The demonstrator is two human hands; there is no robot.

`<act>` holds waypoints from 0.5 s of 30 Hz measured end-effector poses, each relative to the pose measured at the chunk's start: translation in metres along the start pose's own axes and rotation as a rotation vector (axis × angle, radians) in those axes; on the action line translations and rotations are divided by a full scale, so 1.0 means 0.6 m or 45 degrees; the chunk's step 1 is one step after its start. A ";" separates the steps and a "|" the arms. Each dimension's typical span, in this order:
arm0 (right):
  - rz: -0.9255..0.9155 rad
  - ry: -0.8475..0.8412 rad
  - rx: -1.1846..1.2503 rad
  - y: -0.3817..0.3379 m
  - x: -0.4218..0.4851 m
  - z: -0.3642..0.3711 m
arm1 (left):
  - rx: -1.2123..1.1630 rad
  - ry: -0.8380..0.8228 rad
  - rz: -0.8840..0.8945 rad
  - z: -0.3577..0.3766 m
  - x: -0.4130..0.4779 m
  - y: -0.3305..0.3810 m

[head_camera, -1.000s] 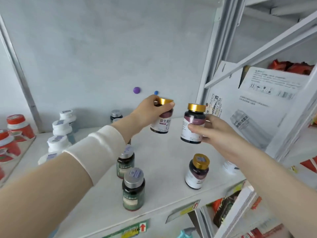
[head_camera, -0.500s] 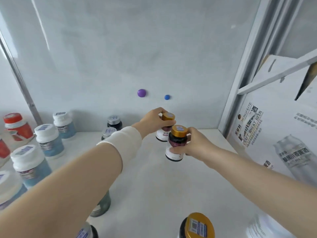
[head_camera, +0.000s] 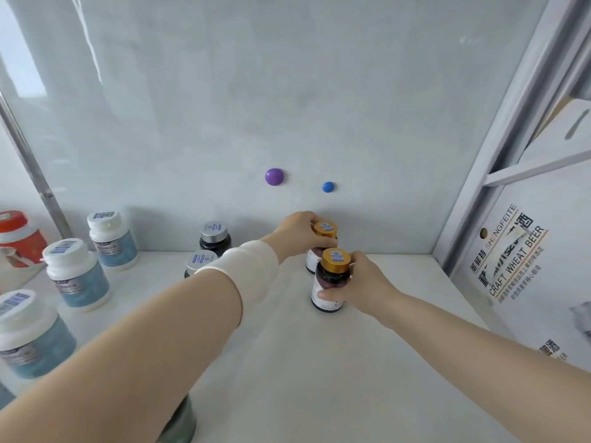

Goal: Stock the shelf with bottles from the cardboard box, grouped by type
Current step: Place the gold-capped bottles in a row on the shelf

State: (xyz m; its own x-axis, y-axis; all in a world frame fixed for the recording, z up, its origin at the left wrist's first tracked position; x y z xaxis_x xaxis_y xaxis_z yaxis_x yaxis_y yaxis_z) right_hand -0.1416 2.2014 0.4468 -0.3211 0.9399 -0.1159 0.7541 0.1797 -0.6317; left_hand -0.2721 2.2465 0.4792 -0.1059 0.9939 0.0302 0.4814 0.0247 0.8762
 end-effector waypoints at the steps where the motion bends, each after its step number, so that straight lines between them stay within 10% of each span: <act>1: -0.007 0.005 -0.007 -0.001 0.001 0.003 | 0.012 0.008 0.006 0.000 0.000 0.000; 15: -0.037 0.047 -0.093 -0.031 -0.057 -0.032 | 0.133 -0.075 -0.095 -0.045 -0.062 0.034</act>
State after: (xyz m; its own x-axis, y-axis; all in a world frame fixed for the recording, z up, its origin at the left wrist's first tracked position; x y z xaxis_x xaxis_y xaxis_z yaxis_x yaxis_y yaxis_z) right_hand -0.1336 2.1714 0.4771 -0.3231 0.9438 -0.0691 0.7849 0.2265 -0.5768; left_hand -0.2818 2.2072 0.5085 -0.0946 0.9934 -0.0642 0.5627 0.1065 0.8198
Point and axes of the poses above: each hand's wrist, its own x-axis towards the middle knuckle, its own z-axis out of the palm, y = z × x, the point moved 9 cm from there along x, towards the middle knuckle, and after that the axes turned 15 degrees about -x, right-handed, at the moved point
